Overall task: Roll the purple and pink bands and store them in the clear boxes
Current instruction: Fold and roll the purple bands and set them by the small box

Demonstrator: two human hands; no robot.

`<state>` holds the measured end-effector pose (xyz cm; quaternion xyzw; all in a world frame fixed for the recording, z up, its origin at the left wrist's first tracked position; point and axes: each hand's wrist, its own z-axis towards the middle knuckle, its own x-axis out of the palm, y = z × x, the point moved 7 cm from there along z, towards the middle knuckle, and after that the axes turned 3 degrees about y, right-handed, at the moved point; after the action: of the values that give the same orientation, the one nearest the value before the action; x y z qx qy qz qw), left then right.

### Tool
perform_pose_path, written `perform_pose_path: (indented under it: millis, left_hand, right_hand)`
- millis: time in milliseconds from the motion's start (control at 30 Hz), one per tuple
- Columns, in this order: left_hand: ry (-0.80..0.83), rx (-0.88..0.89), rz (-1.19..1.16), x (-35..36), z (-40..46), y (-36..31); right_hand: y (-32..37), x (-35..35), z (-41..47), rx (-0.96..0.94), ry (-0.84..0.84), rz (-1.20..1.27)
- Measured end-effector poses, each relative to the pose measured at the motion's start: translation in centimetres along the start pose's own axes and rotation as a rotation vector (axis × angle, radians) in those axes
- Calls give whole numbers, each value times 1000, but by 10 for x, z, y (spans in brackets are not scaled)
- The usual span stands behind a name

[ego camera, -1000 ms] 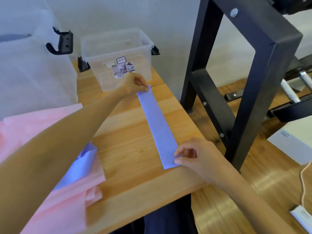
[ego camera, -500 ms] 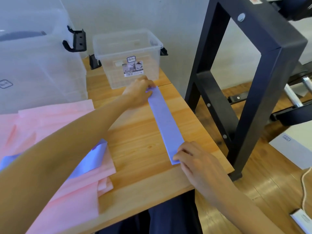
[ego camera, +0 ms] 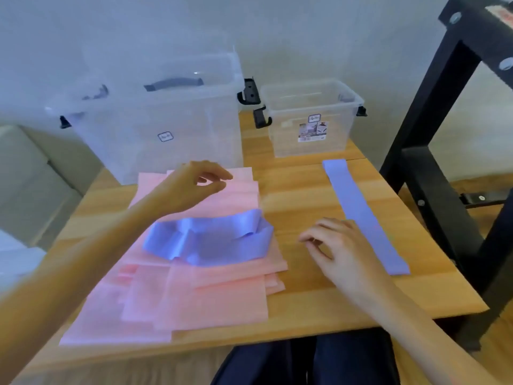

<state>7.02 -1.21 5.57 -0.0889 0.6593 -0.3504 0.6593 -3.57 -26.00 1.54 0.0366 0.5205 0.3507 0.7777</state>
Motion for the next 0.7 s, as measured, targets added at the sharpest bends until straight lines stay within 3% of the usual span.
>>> perform_pose_path:
  millis: [267, 567, 700]
  left_hand:
    - [-98, -232, -1, -27, -107, 88]
    - [-94, -160, 82, -8, -125, 73]
    - [-92, -156, 62, -4, -128, 70]
  right_hand:
    - [54, 54, 46, -93, 192, 91]
    - [115, 110, 80, -71, 411, 301]
    - [116, 119, 82, 55, 472, 433]
